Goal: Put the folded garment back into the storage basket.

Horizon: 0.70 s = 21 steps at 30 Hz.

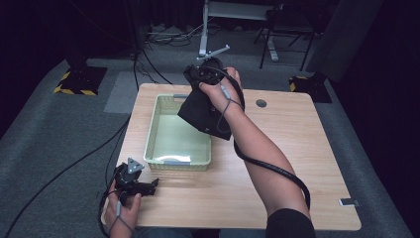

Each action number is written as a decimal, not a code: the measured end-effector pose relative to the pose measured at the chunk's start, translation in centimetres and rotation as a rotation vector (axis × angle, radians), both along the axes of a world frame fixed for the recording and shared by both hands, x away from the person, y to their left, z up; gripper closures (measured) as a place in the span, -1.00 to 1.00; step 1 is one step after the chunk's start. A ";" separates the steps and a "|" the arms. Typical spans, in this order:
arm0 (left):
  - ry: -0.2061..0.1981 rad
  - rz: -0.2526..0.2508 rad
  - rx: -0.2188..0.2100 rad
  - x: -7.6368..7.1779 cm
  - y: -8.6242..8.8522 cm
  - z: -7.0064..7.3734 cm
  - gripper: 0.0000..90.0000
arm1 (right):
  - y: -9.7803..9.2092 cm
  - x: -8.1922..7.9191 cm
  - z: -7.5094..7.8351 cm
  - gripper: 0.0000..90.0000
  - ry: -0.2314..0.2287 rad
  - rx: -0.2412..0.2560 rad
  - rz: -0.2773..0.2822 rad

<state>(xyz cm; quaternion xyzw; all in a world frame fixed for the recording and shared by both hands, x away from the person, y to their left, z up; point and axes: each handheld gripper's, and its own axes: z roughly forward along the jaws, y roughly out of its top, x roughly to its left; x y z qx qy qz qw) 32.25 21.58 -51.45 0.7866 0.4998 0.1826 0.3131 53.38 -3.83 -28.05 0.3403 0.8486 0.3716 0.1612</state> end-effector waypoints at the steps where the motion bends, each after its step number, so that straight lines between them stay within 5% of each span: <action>1: 0.000 0.000 -0.001 0.0 0.0 0.0 -0.99 | 0.3 0.0 0.0 0.71 -0.001 0.001 0.004; 21: 0.000 0.000 0.000 0.0 0.0 0.0 -0.99 | 4.2 -0.3 0.2 0.71 0.015 0.006 0.035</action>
